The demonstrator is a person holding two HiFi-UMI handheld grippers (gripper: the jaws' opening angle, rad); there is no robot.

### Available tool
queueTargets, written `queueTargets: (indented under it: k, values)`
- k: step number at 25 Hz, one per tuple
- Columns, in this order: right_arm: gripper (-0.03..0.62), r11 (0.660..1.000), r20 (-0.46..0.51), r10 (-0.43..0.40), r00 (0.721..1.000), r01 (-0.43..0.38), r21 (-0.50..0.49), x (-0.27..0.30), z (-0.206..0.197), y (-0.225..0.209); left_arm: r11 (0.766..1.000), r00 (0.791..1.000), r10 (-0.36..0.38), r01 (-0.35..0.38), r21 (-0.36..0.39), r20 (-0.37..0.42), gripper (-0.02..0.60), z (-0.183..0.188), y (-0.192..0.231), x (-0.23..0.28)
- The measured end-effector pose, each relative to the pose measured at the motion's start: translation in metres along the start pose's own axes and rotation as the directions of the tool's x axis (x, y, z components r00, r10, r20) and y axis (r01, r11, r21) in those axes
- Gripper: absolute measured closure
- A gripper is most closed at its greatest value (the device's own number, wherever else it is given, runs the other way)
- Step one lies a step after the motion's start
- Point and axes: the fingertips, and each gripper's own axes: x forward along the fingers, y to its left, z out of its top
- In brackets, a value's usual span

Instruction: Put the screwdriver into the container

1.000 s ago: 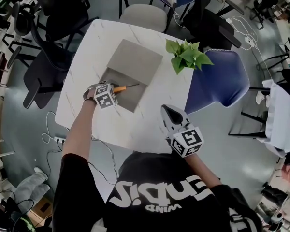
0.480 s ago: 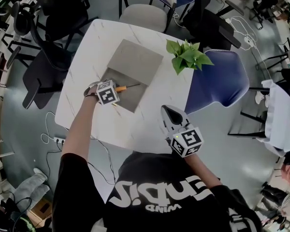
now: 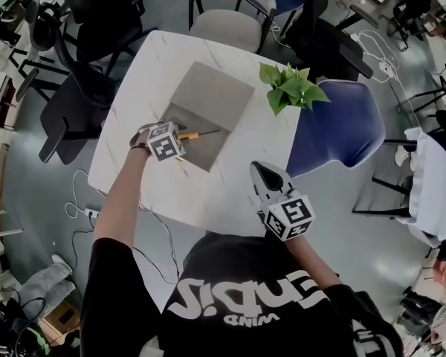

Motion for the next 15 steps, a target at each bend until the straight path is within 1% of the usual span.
queueTargets:
  k: [2, 4, 7, 9, 11, 12, 15]
  values:
    - [0.582, 1.0, 0.002, 0.013, 1.0, -0.013, -0.004, 0.0, 0.0, 0.002, 1.0, 0.999, 0.028, -0.027, -0.009, 0.039, 0.508, 0.008, 0.0, -0.014]
    - [0.582, 1.0, 0.006, 0.026, 1.0, -0.026, -0.011, 0.0, 0.001, 0.005, 0.997, 0.994, 0.073, -0.071, -0.035, 0.081, 0.558, 0.016, 0.003, -0.034]
    - [0.582, 0.999, 0.016, 0.041, 0.999, -0.041, -0.024, -0.002, 0.002, 0.005, 0.987, 0.981, 0.14, -0.128, -0.095, 0.137, 0.568, 0.03, 0.003, -0.065]
    - [0.582, 0.998, 0.021, 0.052, 0.998, -0.052, -0.033, -0.005, 0.004, 0.005, 0.978, 0.968, 0.182, -0.159, -0.136, 0.176, 0.568, 0.04, -0.002, -0.087]
    - [0.582, 0.997, 0.027, 0.064, 0.998, -0.062, -0.043, -0.008, 0.005, 0.006, 0.964, 0.947, 0.231, -0.192, -0.184, 0.222, 0.568, 0.05, -0.01, -0.111]
    - [0.582, 0.997, 0.031, 0.069, 0.997, -0.067, -0.047, -0.01, 0.006, 0.006, 0.955, 0.934, 0.259, -0.208, -0.212, 0.247, 0.568, 0.055, -0.015, -0.123]
    - [0.582, 0.995, 0.046, 0.084, 0.995, -0.082, -0.06, -0.015, 0.009, 0.006, 0.915, 0.884, 0.347, -0.246, -0.32, 0.313, 0.568, 0.064, -0.029, -0.157]
